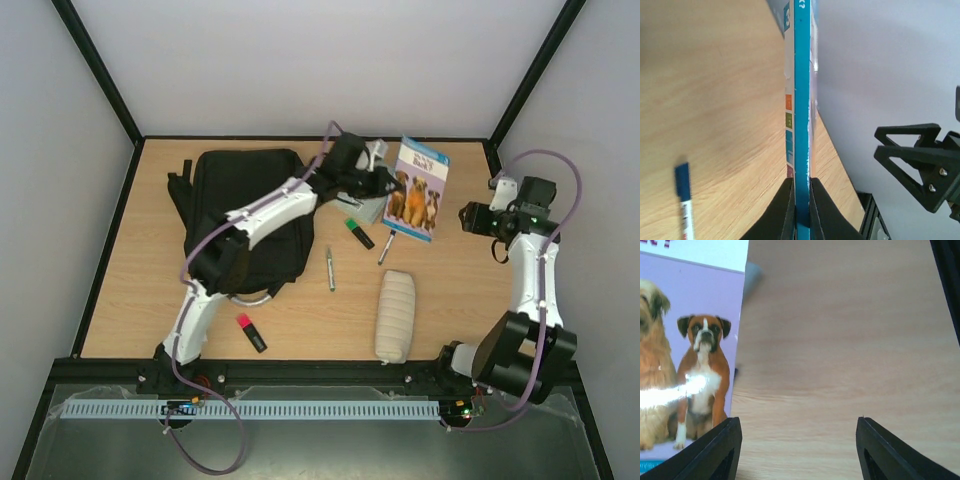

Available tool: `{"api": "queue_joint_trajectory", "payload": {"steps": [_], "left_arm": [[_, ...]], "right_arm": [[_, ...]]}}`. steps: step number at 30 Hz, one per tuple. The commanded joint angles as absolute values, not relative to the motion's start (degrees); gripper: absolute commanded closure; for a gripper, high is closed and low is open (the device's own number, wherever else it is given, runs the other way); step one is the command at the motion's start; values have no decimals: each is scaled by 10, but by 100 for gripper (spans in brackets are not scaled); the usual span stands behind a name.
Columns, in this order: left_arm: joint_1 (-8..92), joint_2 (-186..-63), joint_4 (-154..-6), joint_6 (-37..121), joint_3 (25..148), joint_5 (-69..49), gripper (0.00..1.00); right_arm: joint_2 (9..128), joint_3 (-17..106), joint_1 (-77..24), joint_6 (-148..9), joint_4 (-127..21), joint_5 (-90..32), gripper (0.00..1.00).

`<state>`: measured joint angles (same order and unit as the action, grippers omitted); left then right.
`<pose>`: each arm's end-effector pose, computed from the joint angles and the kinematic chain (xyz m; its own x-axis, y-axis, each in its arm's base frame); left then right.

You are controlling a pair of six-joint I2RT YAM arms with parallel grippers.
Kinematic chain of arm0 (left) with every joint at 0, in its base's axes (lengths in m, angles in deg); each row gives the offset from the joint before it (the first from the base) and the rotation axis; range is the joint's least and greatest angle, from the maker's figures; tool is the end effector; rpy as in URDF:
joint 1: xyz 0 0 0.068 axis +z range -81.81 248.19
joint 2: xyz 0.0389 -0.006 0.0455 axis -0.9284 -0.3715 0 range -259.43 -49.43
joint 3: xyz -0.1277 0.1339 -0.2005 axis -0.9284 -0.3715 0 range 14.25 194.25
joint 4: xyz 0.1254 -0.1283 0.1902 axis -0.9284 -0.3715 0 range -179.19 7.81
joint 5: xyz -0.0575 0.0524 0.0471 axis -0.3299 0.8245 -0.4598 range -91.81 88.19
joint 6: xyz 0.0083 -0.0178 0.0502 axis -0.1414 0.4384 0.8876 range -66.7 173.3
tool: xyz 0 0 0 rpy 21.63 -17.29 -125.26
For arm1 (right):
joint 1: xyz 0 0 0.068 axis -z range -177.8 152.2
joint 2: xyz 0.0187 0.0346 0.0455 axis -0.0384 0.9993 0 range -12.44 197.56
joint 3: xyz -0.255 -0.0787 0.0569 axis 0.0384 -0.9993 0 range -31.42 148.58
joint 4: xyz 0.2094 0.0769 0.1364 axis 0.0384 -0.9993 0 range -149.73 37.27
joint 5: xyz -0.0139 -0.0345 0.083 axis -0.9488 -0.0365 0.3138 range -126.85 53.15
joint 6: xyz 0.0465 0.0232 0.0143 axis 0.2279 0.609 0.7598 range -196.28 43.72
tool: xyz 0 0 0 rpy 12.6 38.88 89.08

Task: Pack the student bag
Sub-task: Pick up the book from the center of the board.

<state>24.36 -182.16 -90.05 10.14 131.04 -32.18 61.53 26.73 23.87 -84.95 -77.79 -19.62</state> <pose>0.3821 -0.3919 0.2556 -0.8493 -0.0027 -0.5278 0.4802 0.4114 -0.7747 0.2649 -0.0940 0.2875 -0.6231 0.0926 -0.7766 0.0512 0.9957 0.0776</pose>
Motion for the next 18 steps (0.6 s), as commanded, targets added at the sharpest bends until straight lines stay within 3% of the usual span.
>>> {"api": "queue_joint_trajectory", "payload": {"steps": [1, 10, 18], "left_arm": [[270, -1725, -922, 138, 1265, -337, 98], [332, -1511, -871, 153, 1010, -403, 98], [416, -1329, -809, 120, 833, -446, 98]], "right_arm": [[570, 312, 237, -858, -857, -52, 36], [554, 356, 221, -815, -896, 195, 27], [554, 317, 115, -670, -767, 257, 23]]}}
